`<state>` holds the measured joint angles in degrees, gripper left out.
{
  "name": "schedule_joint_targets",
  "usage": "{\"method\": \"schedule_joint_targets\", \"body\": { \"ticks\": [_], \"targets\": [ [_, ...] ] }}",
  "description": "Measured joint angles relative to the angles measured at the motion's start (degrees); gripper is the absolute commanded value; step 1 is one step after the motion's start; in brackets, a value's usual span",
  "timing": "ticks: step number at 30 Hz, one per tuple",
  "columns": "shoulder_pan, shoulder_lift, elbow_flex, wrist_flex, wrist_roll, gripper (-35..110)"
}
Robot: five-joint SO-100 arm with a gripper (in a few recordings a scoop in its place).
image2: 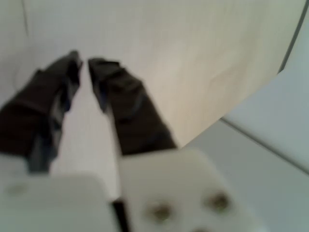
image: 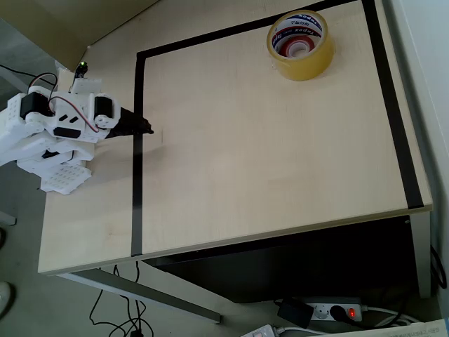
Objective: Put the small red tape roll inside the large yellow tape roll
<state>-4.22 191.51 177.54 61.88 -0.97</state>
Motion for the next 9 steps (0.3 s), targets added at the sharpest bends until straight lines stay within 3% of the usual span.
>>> {"method": "schedule_joint_targets", "body": {
  "ticks": [9],
  "targets": [
    [1.6,0.0,0.0,0.2,-0.1,0]
  ]
}}
